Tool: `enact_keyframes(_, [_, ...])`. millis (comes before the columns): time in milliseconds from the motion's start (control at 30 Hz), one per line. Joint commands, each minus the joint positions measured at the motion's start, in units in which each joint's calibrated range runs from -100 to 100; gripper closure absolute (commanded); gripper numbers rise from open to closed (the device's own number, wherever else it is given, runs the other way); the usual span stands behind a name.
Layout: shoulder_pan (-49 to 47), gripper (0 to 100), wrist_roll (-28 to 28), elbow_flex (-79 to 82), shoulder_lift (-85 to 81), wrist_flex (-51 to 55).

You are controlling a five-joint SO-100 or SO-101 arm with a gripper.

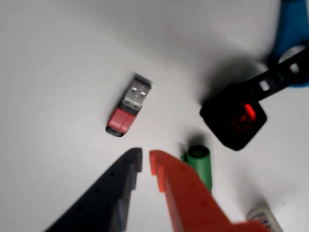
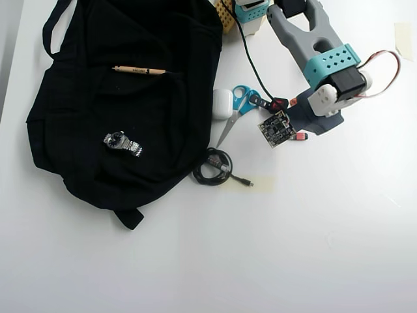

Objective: Put the usb stick into the black bag

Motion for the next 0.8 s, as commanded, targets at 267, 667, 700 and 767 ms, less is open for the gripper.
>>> enact_keyframes(267, [-1.0, 98, -13.4, -1.2, -0.4, -5.8])
enact_keyframes(667, [-0.5, 98, -14.8, -1.4, 0.5, -6.8])
enact_keyframes(700, [-0.6, 98, -13.4, -1.8, 0.6, -6.8])
enact_keyframes(767, [-1.0, 98, -4.8, -1.9, 1.5, -9.2])
